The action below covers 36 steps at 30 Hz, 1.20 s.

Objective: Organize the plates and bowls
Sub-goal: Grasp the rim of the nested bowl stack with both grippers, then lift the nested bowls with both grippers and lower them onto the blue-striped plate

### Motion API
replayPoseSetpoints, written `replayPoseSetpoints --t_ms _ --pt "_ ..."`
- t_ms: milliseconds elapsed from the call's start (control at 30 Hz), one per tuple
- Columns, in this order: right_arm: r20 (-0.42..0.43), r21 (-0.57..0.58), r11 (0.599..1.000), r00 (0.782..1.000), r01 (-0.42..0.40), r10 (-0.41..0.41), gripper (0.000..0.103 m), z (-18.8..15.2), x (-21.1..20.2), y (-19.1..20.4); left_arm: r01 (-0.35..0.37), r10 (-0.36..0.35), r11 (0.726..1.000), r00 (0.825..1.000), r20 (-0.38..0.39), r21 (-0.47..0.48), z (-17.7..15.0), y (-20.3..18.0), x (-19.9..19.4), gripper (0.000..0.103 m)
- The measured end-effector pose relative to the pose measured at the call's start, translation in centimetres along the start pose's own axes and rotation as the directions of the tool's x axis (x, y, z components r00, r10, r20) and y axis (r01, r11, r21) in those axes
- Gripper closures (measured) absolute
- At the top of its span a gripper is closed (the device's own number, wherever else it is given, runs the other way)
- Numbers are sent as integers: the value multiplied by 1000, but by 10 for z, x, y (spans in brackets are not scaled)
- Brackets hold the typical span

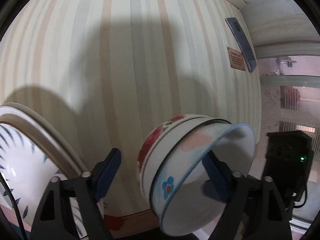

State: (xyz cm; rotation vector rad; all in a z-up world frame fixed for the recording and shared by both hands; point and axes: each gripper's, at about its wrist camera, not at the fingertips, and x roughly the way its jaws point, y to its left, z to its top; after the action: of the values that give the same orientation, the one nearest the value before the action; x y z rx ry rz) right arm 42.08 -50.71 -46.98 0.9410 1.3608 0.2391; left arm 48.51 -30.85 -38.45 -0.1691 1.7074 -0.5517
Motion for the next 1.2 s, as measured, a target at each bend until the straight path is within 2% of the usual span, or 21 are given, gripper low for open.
replayPoseSetpoints --t_ms 33,100,133,167,200,233,367,900,1200 --pt "-5 -2 1000 1000 0 0 7 0 5 0 7 -7 1000 1000 -4 3 0 0 2 40" --pt "7 -20 1000 1000 6 -6 11 1 8 3 20 -20 1000 1000 11 8 1 -1 2 46" --pt "17 -41 999 1000 13 -12 17 2 9 6 17 -17 1000 1000 18 10 1 -1 2 49" --pt "21 -47 999 1000 22 -21 28 2 11 8 20 -20 1000 1000 21 8 1 -1 2 49" --pt "19 -43 999 1000 16 -15 35 3 12 9 21 -21 1000 1000 23 8 0 1 2 49" --pt "11 -33 999 1000 4 -3 39 5 16 9 22 -22 1000 999 26 12 0 1 1 49" --pt "38 -56 997 998 51 -49 43 8 21 17 16 -17 1000 999 49 21 -2 1 -1 49" --pt "70 -110 989 994 95 -88 45 14 15 29 20 -22 1000 995 92 17 -3 3 -9 48" --pt "81 -168 981 993 96 -83 45 20 13 62 27 -29 1000 988 149 15 -9 5 -45 48"
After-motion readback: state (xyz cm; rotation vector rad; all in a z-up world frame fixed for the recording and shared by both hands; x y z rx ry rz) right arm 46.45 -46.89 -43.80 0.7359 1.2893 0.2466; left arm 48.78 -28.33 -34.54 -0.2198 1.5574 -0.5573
